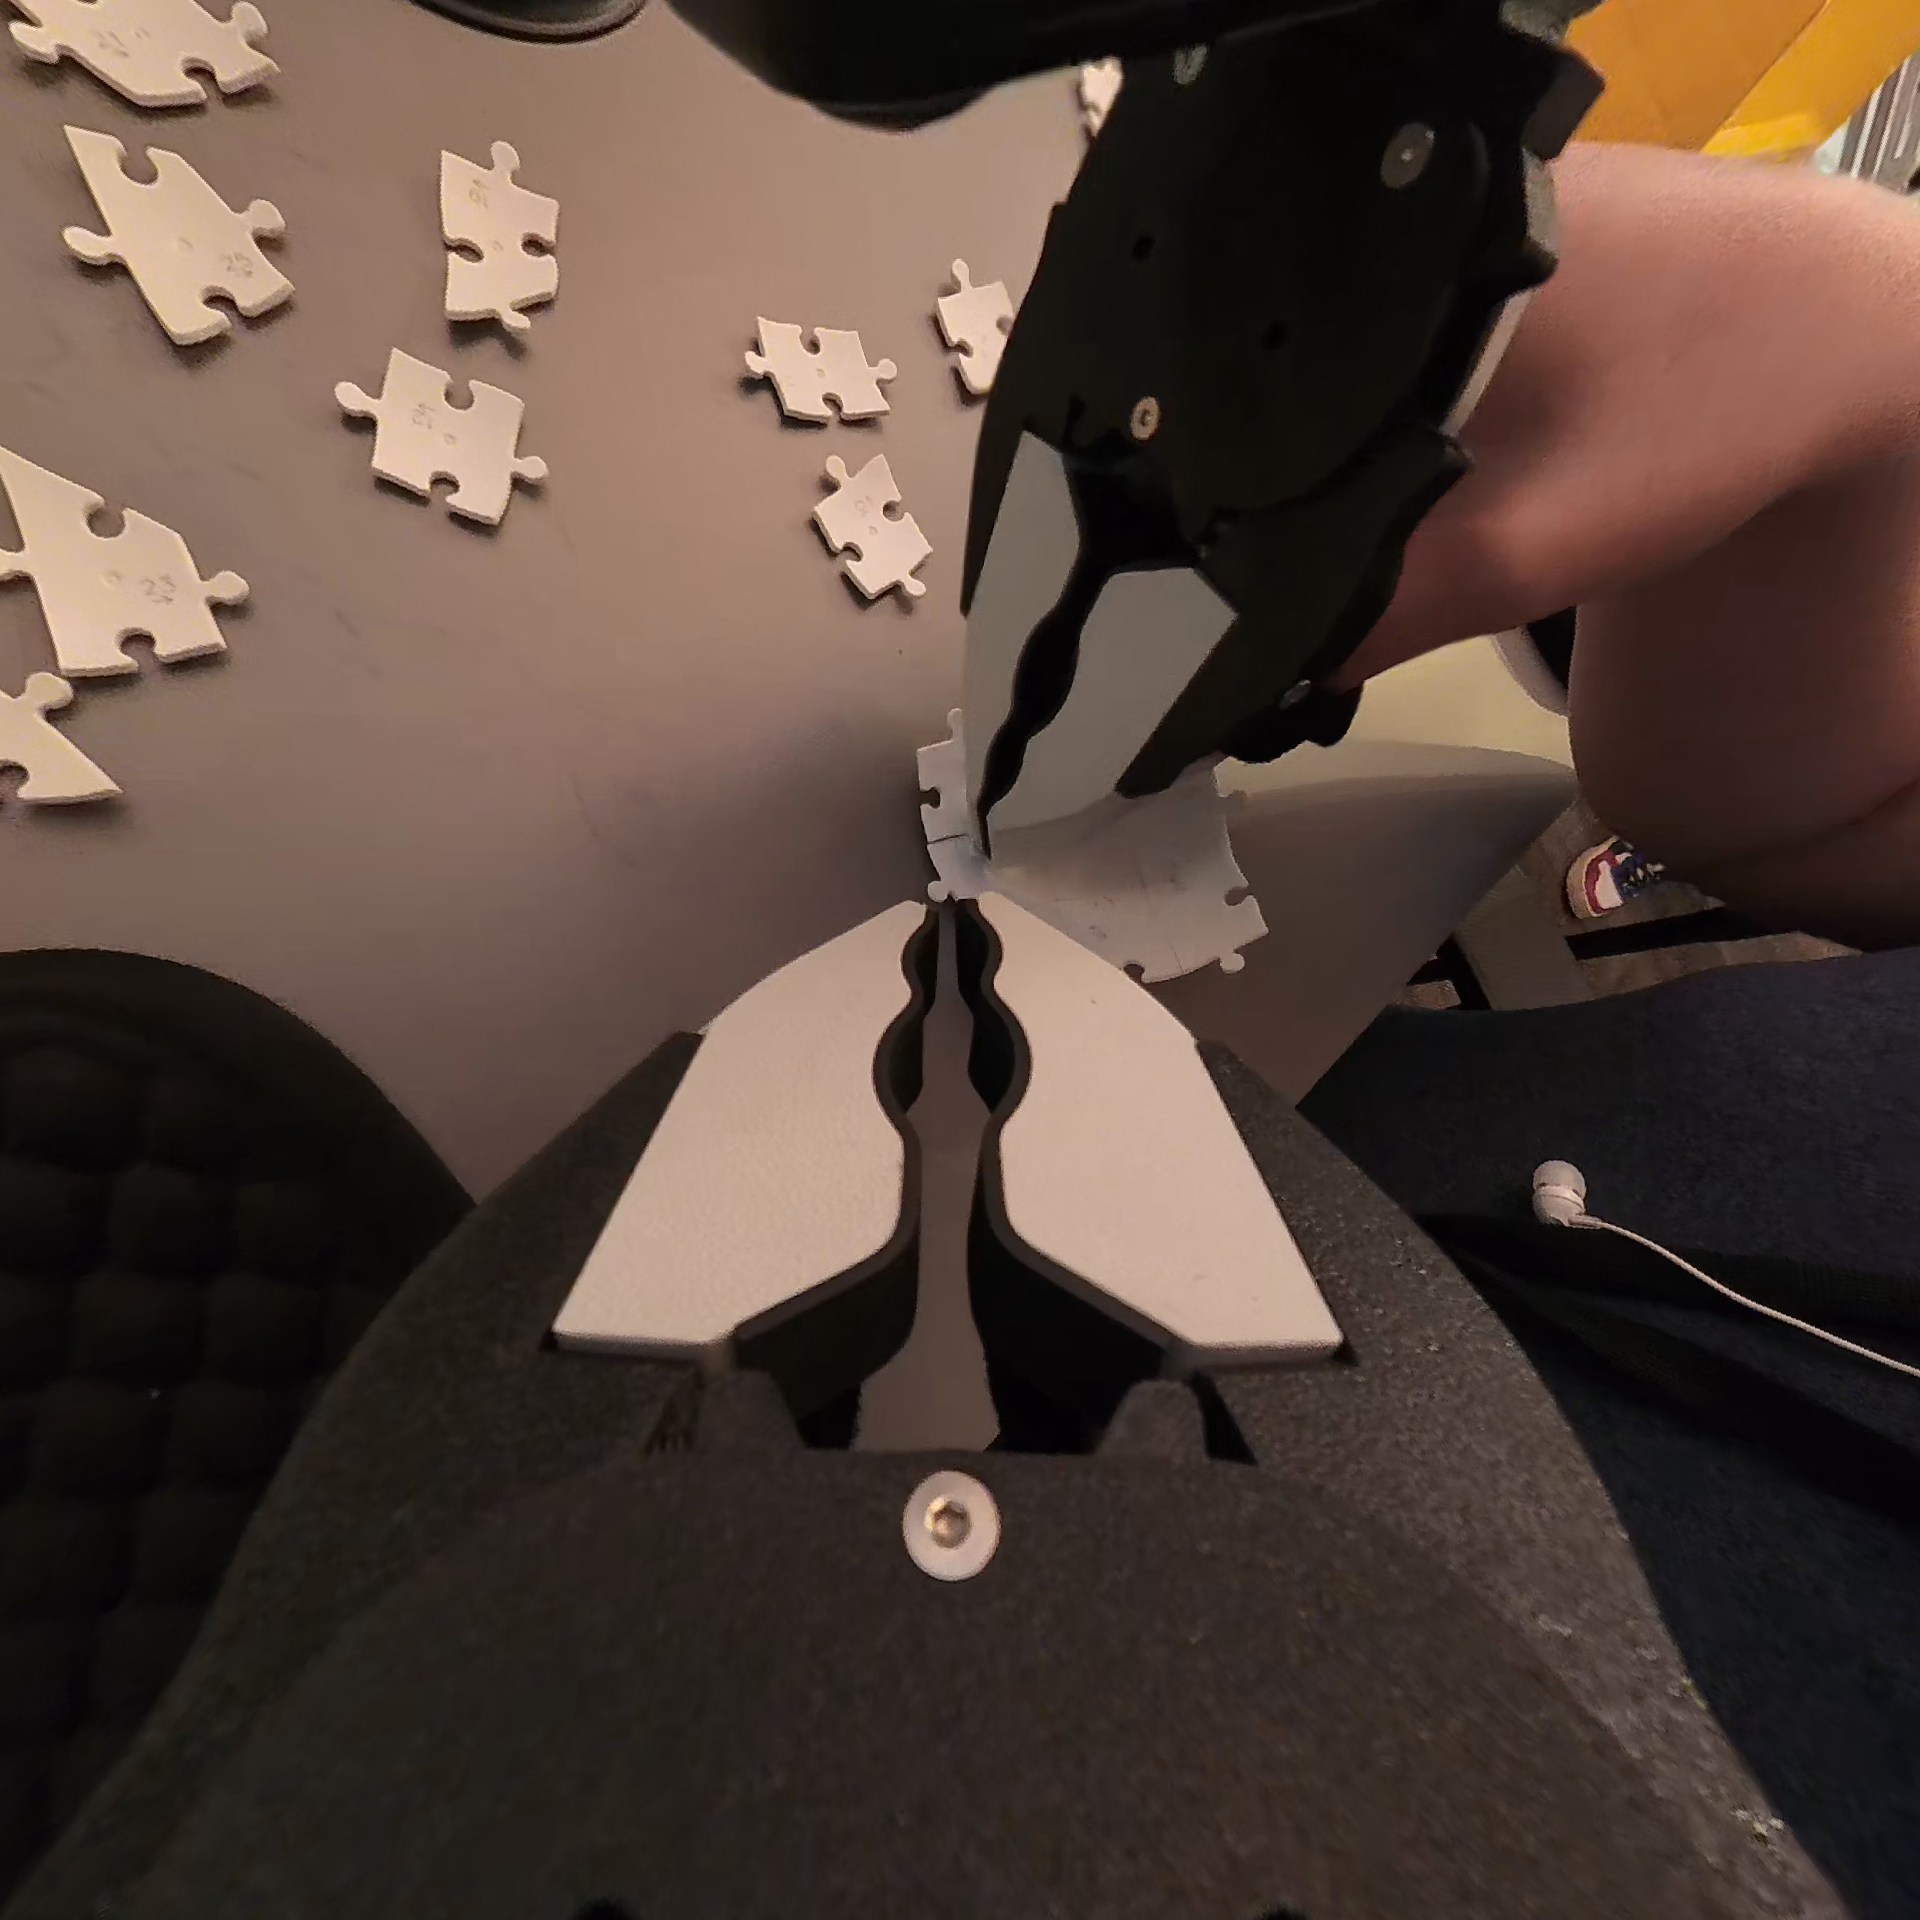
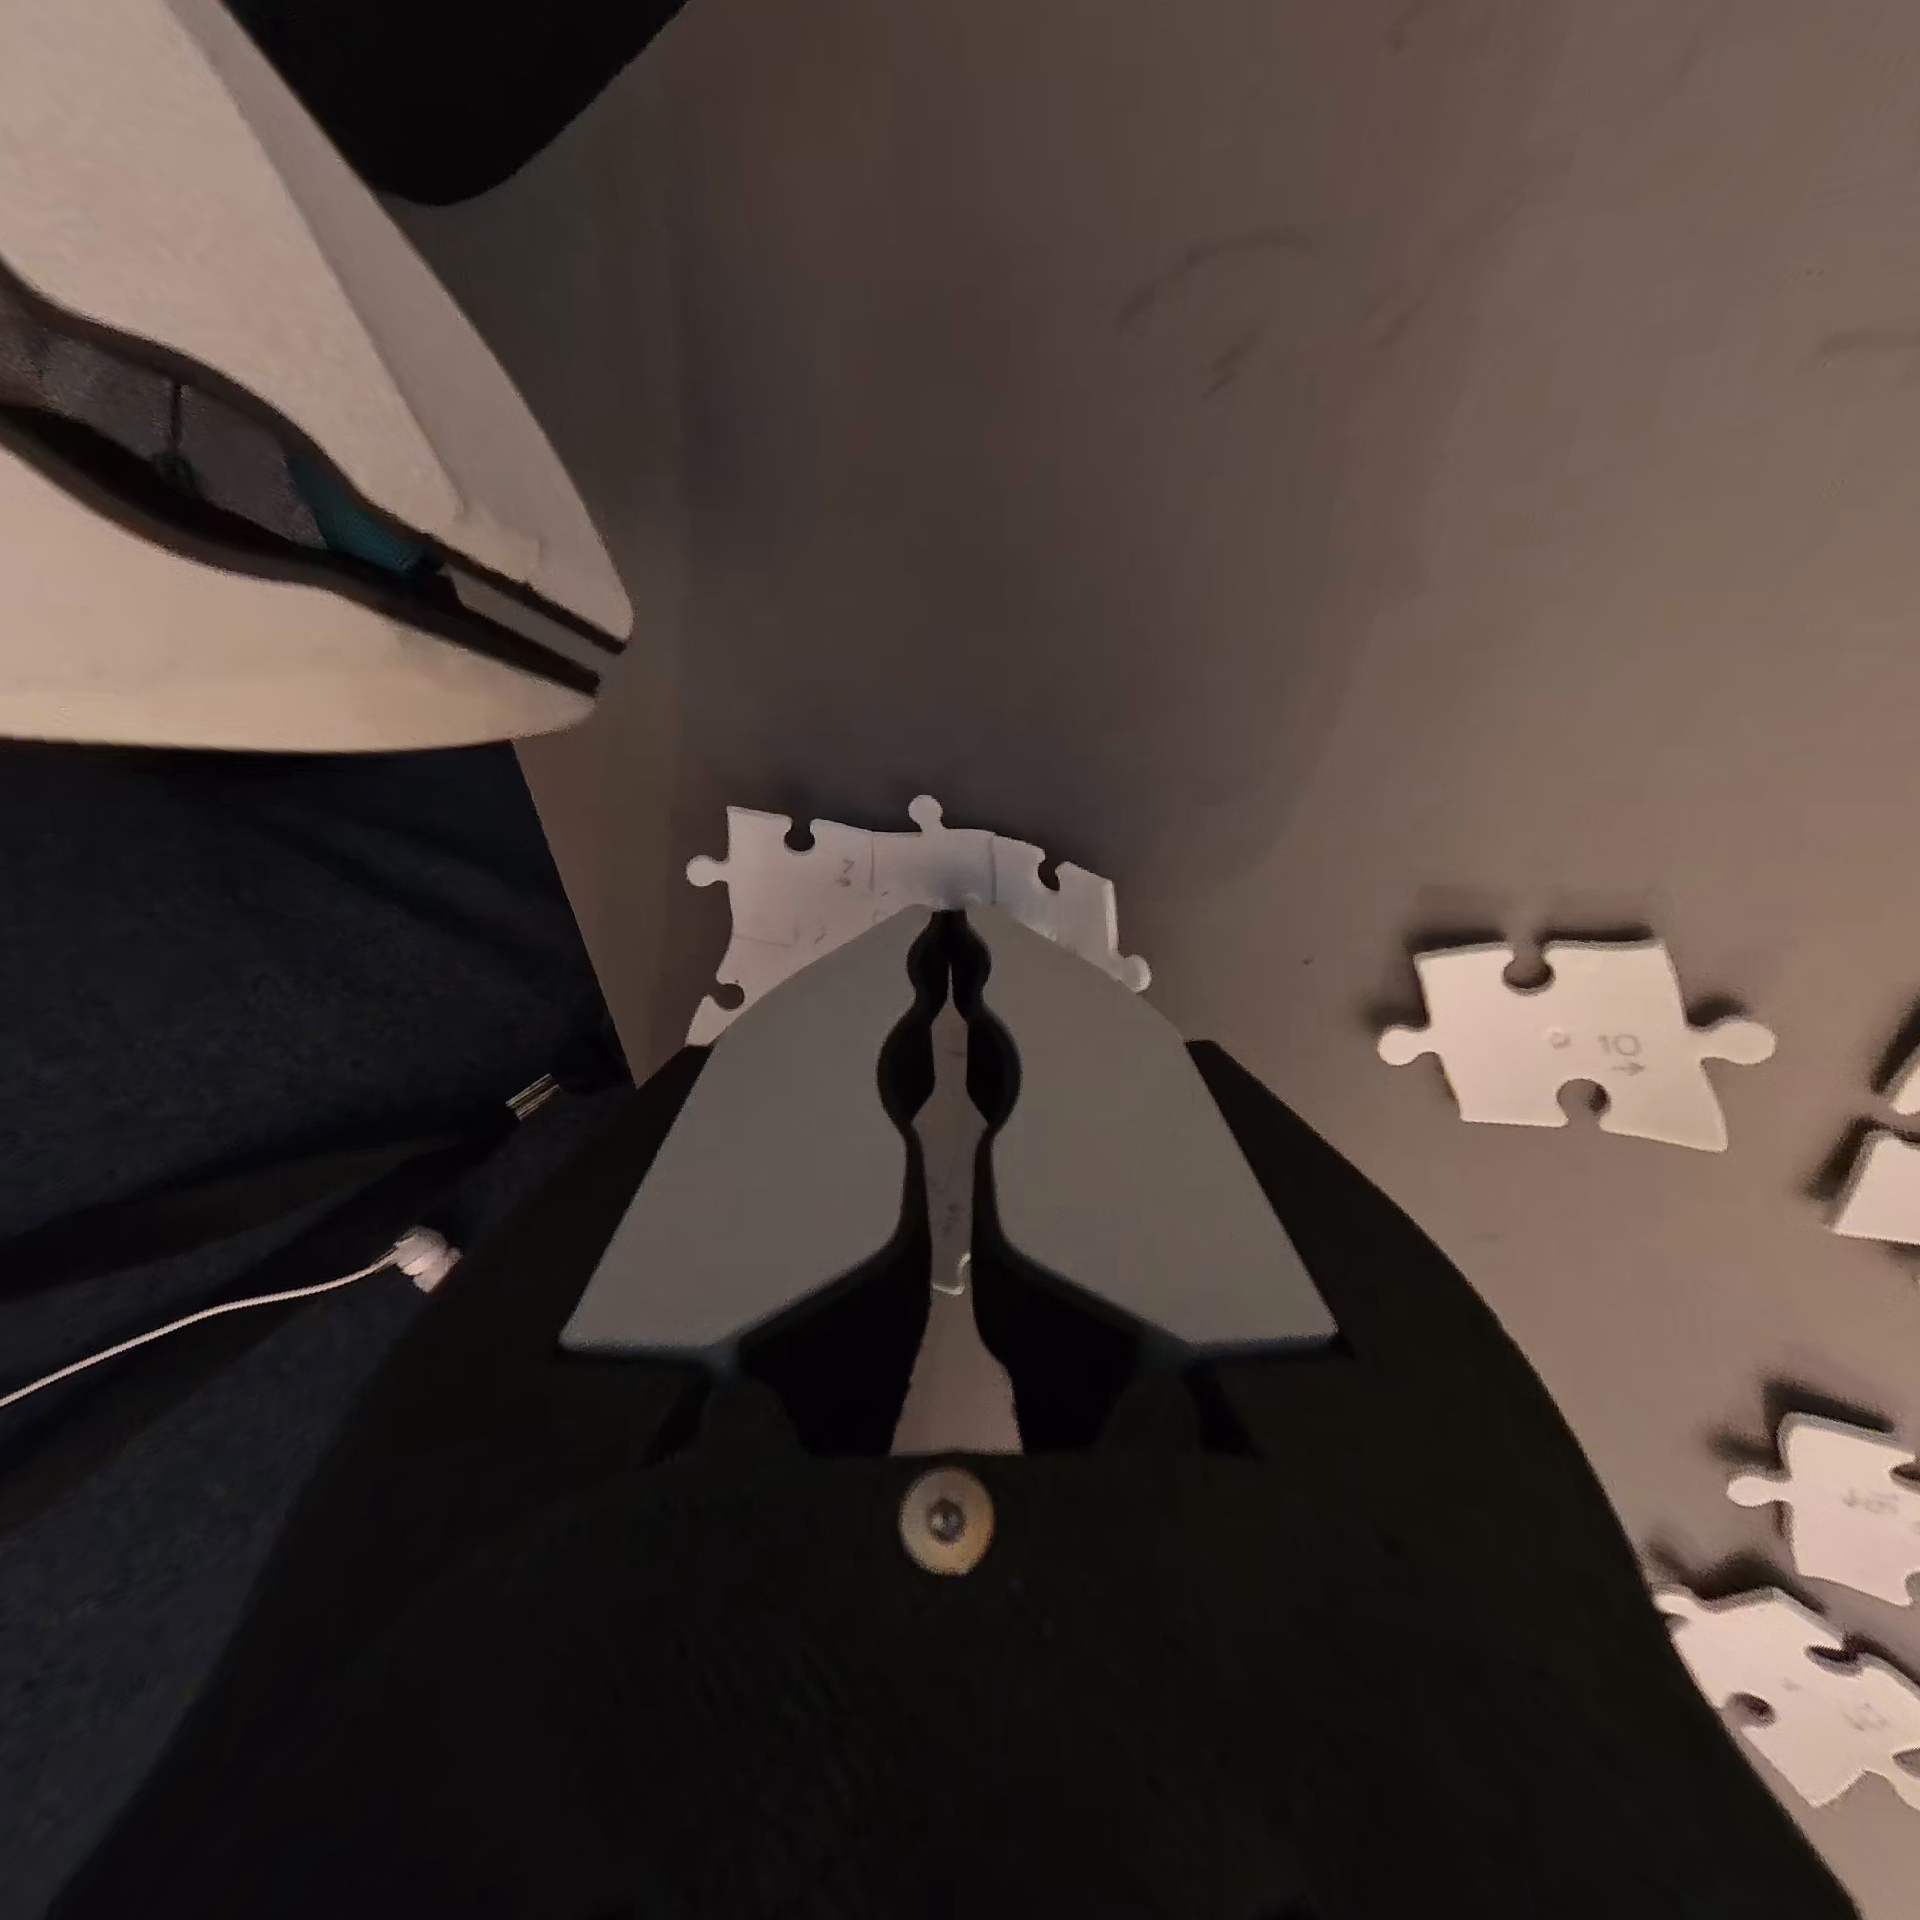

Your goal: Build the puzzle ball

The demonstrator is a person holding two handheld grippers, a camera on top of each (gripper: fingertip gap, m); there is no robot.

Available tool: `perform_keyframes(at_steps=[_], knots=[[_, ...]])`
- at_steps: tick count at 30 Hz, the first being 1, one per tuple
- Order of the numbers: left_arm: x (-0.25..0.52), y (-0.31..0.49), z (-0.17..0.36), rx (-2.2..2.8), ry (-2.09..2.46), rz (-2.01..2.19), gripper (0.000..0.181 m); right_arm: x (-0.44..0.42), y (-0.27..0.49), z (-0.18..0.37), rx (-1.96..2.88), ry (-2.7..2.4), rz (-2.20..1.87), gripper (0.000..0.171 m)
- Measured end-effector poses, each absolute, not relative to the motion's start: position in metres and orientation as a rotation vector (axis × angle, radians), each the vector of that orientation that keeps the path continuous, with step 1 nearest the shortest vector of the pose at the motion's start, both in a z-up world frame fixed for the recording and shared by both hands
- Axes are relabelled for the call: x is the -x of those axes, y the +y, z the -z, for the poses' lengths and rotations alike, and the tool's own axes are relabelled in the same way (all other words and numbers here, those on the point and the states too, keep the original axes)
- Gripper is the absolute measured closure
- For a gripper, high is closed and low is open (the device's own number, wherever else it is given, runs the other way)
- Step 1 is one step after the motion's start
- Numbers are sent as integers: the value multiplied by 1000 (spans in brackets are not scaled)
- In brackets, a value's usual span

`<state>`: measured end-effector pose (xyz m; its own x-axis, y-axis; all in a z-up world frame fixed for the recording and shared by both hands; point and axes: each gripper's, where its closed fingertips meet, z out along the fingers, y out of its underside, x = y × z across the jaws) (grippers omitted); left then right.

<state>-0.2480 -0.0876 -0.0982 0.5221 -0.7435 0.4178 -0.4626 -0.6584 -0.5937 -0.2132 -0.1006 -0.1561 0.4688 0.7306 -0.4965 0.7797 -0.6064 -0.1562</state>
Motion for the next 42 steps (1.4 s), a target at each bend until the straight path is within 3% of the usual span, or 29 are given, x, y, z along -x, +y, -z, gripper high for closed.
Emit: perform_keyframes(at_steps=[28,42], knots=[[243,-93,116,2396,1033,926,176,207,-89,155,-2565,1200,1069,170],[251,-95,104,2371,994,925,175,207,-88,156,-2651,1363,1029,170]])
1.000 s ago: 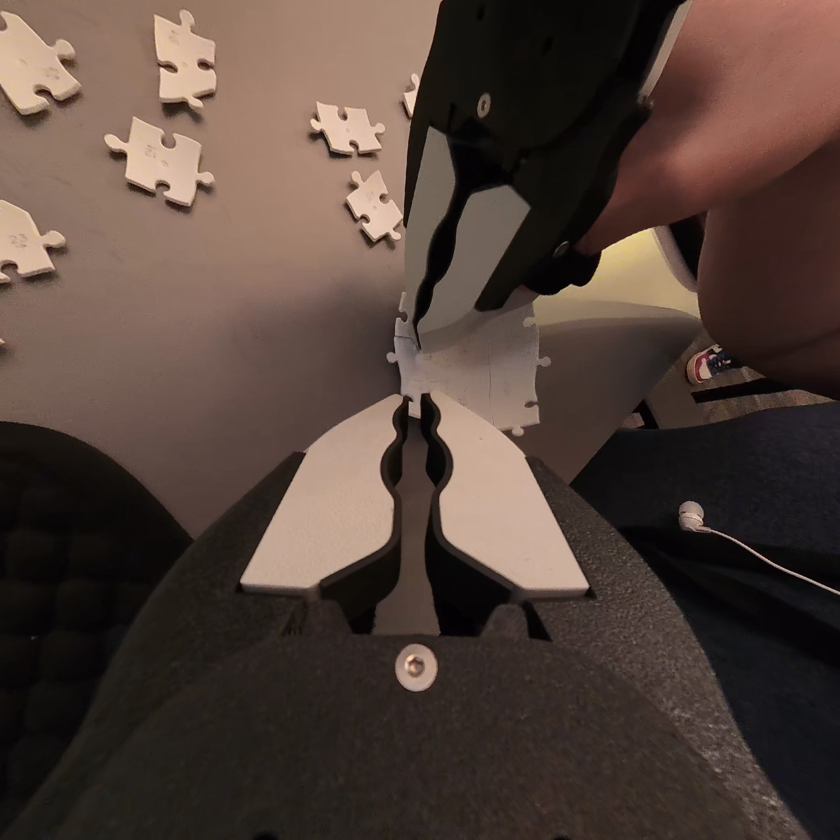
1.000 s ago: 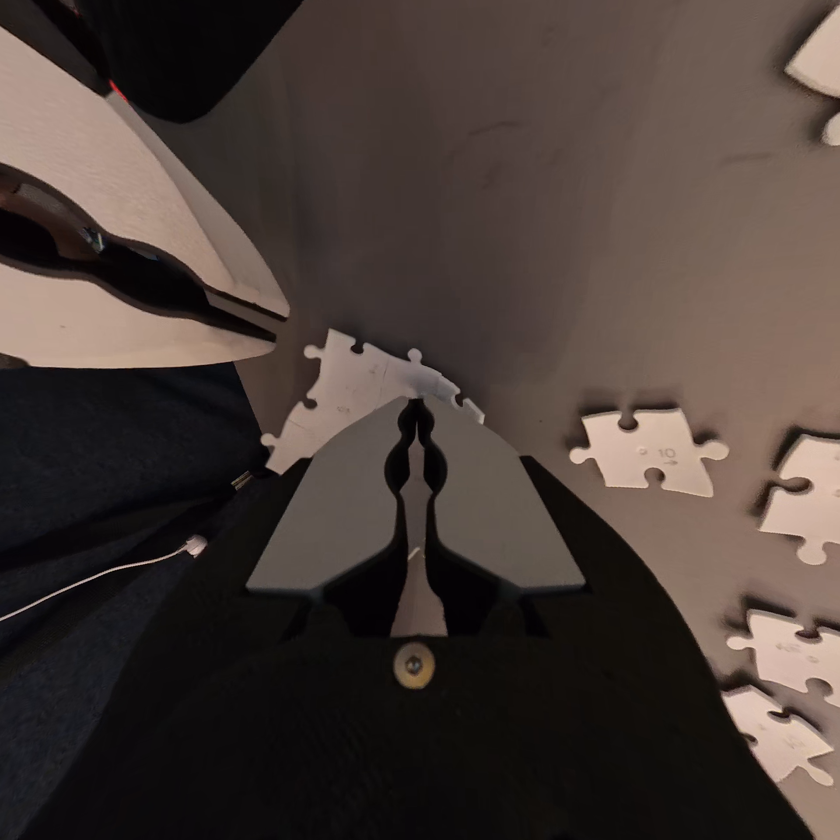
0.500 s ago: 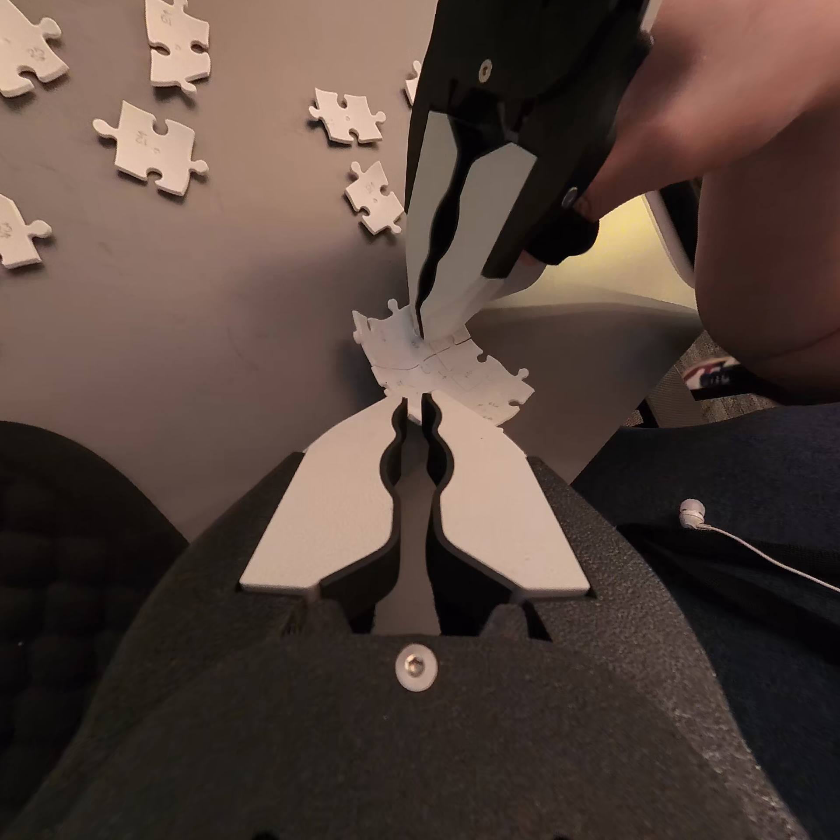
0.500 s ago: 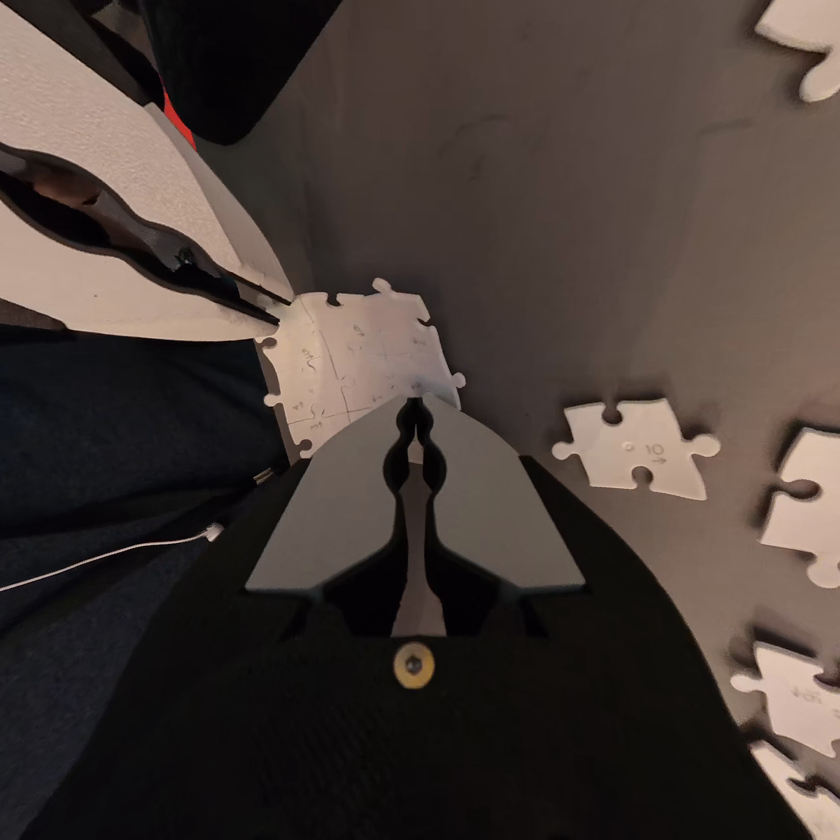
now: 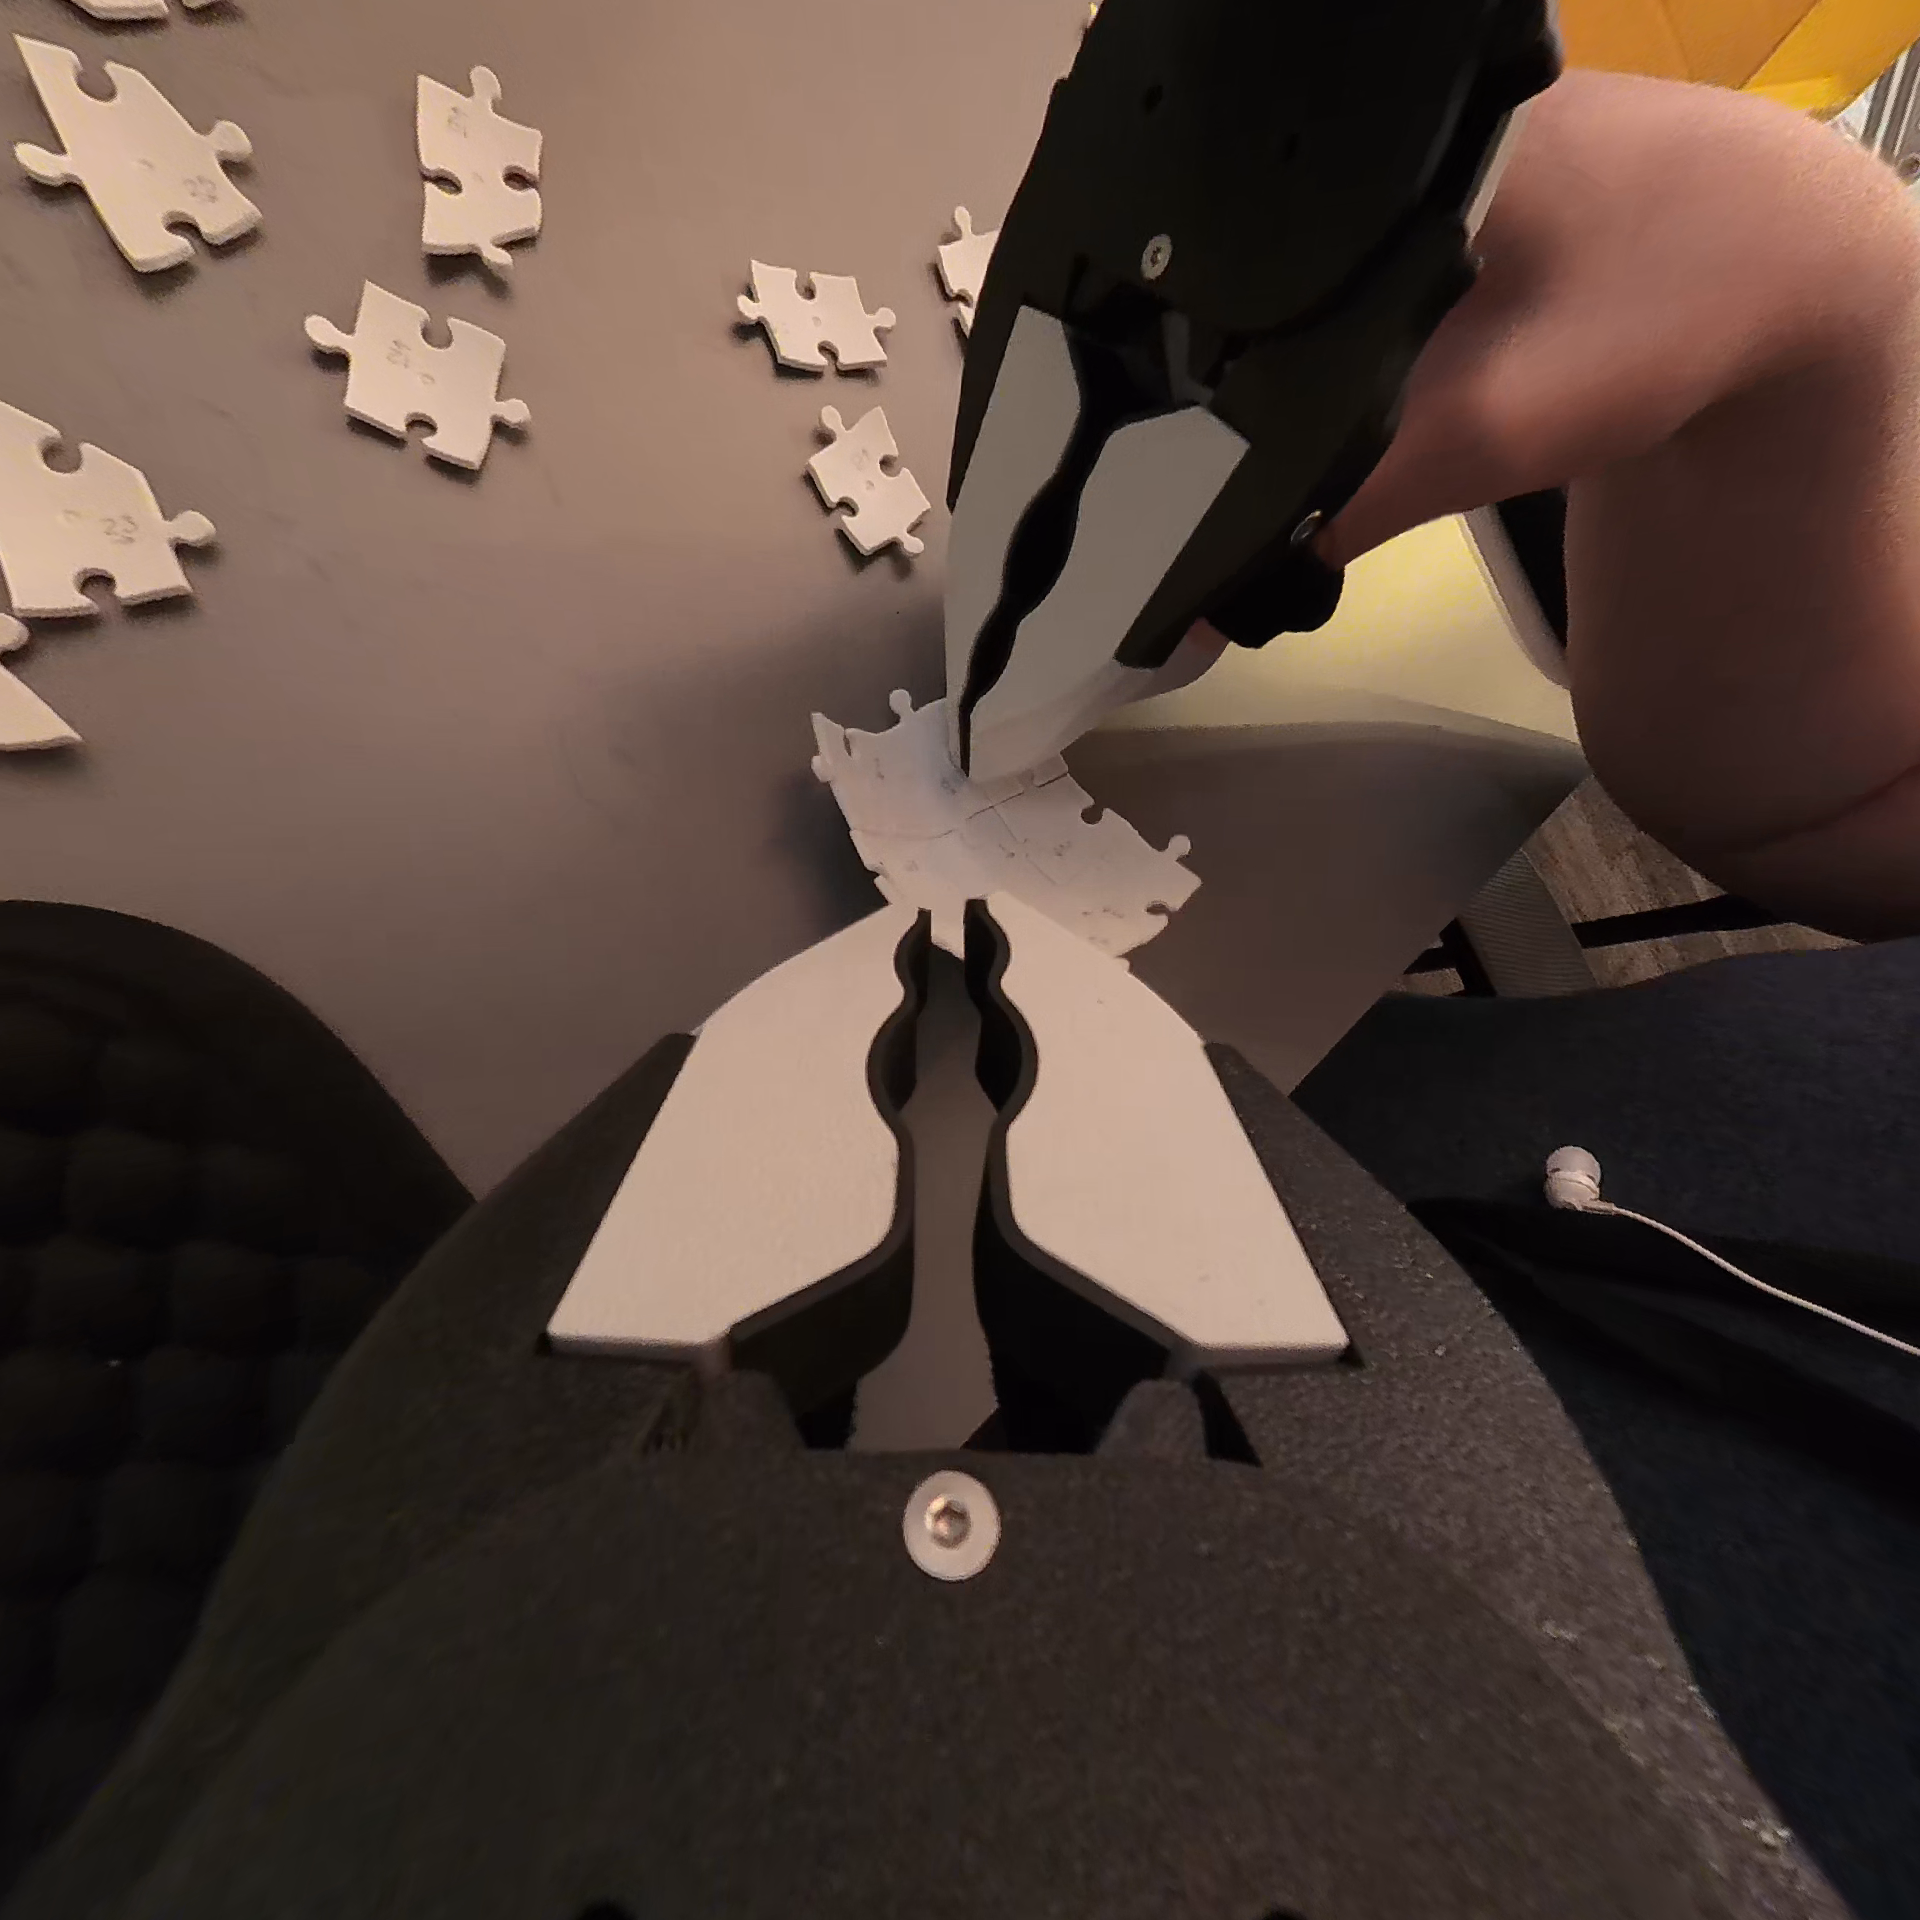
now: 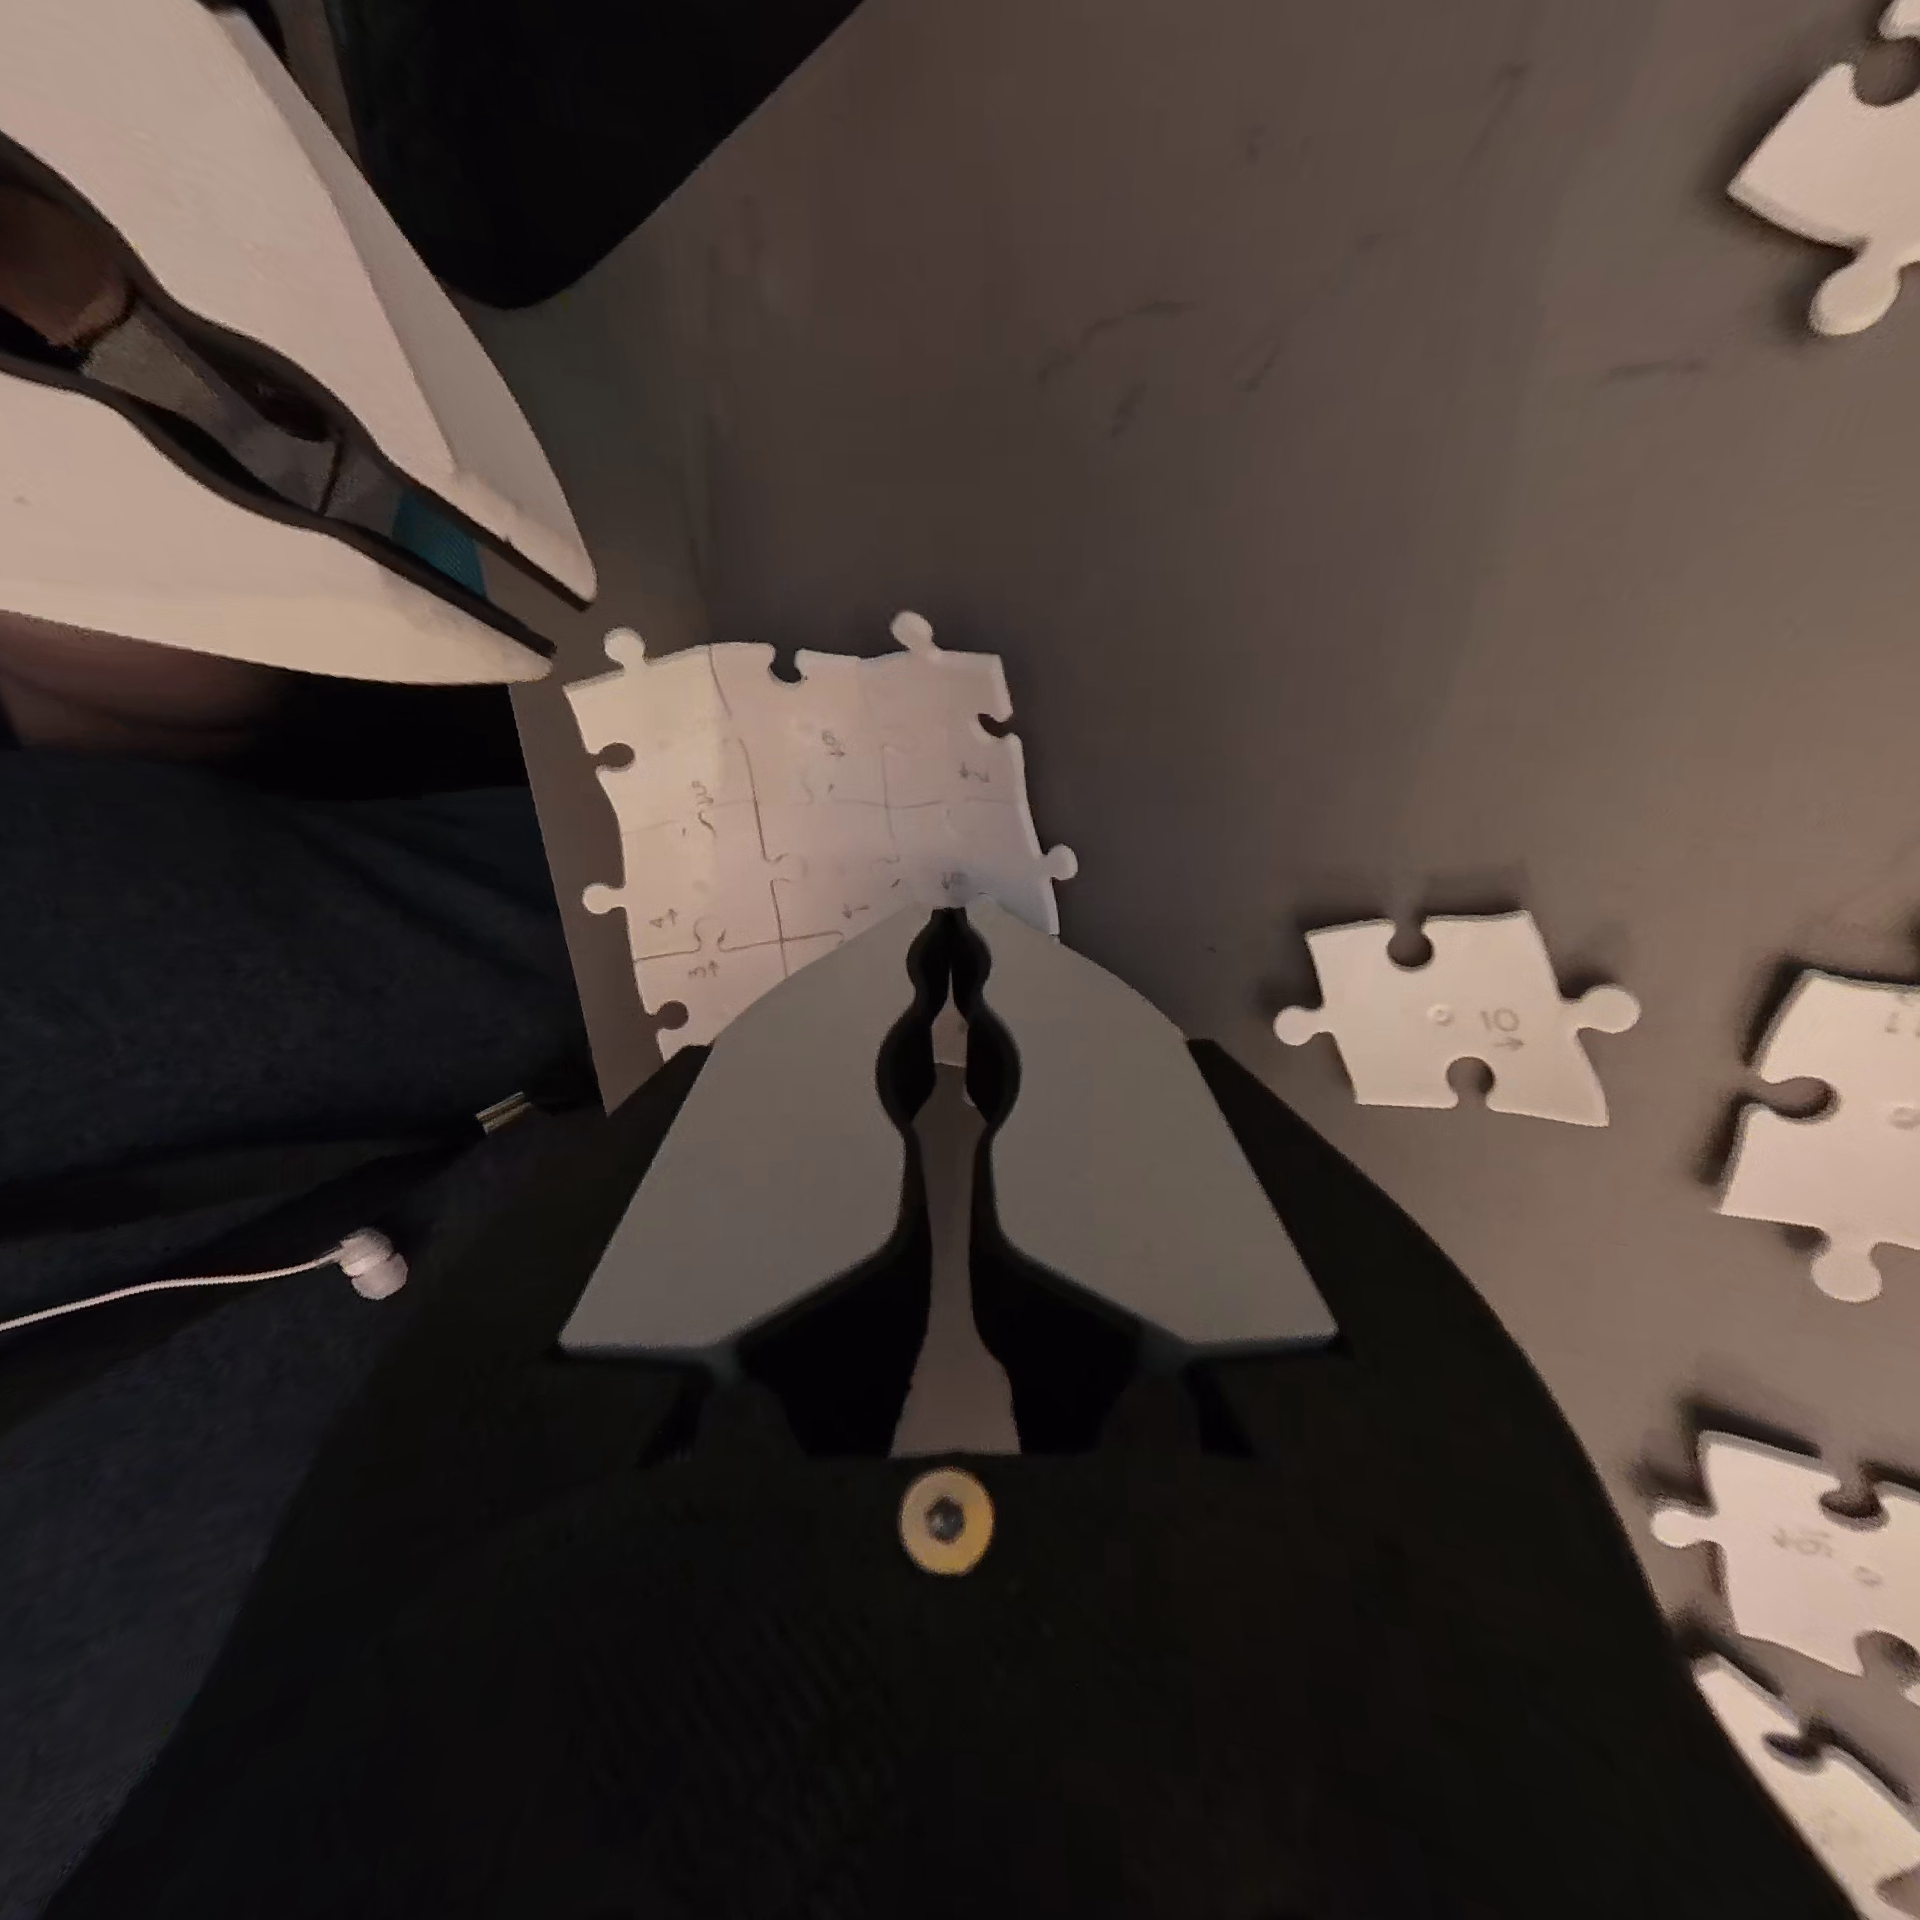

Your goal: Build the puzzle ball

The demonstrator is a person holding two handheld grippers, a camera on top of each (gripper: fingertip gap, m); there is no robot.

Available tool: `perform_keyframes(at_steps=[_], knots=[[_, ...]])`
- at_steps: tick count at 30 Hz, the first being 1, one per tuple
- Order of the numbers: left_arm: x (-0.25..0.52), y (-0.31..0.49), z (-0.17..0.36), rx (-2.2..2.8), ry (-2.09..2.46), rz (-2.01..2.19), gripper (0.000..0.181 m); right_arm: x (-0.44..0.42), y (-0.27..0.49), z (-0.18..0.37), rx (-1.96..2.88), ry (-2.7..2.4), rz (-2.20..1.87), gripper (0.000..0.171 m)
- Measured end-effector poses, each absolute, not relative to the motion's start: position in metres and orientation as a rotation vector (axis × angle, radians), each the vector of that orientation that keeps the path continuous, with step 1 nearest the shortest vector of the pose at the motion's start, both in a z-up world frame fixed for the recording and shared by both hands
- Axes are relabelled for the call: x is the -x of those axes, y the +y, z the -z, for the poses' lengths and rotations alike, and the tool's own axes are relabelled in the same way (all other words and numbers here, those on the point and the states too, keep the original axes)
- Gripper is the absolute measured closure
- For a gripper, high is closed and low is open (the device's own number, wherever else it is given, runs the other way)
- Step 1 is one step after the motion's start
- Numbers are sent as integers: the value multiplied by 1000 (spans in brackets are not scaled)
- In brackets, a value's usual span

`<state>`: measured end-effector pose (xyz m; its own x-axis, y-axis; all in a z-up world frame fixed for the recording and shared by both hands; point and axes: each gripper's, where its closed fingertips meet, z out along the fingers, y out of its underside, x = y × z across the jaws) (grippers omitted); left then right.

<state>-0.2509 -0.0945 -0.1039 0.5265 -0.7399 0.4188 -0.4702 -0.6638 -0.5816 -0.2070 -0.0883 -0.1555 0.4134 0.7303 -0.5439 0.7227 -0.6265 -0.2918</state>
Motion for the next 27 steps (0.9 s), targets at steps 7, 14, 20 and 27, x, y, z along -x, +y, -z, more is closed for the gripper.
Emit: perform_keyframes(at_steps=[7,14,20,27], knots=[[246,-101,108,2380,1016,938,175,212,-97,140,2488,-1326,-1126,170],[247,-101,108,2380,1010,940,175,192,-96,140,2469,-1390,-952,170],[246,-101,109,2384,1010,947,175,191,-98,148,2391,-1520,-828,170],[249,-98,108,2386,1001,944,176,189,-109,155,2254,-1676,-793,170]])
